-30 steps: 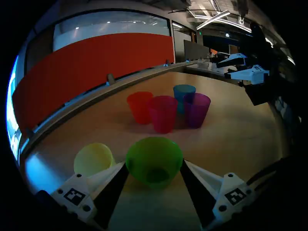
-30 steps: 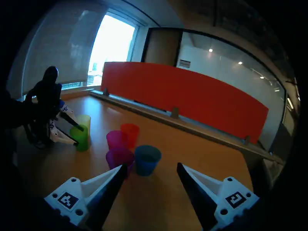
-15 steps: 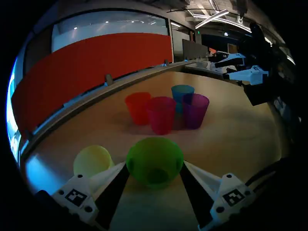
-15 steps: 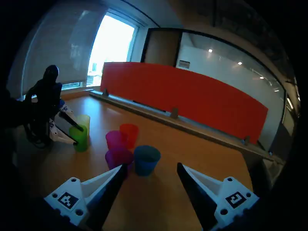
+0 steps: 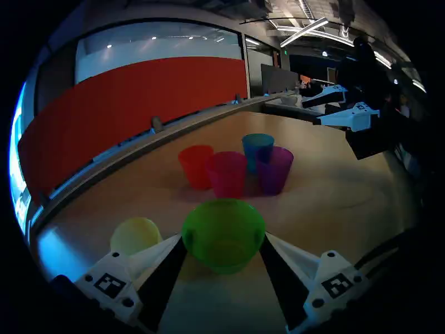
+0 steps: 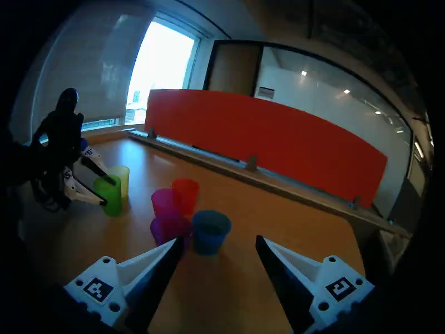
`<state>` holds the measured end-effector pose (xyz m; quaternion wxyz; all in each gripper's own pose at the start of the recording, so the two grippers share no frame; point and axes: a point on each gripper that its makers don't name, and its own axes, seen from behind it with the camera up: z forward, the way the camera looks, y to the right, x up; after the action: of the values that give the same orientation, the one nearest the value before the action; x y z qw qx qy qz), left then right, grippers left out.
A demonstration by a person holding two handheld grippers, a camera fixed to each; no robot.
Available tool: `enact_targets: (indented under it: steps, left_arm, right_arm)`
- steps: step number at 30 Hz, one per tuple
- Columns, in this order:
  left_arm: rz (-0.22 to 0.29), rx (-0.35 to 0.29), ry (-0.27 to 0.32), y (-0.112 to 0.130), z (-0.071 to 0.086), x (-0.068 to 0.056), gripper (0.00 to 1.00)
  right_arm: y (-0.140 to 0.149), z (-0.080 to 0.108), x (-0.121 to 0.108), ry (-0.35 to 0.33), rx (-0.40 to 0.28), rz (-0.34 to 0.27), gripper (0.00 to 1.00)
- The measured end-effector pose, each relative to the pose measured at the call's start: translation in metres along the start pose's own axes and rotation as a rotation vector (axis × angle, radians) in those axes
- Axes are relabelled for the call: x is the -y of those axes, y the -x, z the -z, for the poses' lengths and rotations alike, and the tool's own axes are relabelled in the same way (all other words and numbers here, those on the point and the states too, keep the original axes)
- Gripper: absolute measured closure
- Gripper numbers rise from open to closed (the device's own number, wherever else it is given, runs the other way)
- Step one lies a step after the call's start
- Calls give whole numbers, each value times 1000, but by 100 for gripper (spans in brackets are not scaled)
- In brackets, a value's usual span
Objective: Pour water
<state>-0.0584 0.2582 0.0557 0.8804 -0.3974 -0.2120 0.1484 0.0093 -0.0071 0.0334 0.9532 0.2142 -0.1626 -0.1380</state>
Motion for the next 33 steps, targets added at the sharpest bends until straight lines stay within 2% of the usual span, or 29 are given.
enact_targets:
  steps: [18, 27, 33]
  left_arm:
    - [2, -12, -5, -10, 14, -3, 14]
    - [28, -52, 2, -23, 20, -5, 14]
    - [43, -90, -10, -33, 27, -2, 14]
  right_arm:
    - [8, -27, -5, -24, 36, -2, 0]
    - [19, -44, -6, -54, 77, 15, 0]
    - [30, -55, -2, -93, 109, 18, 0]
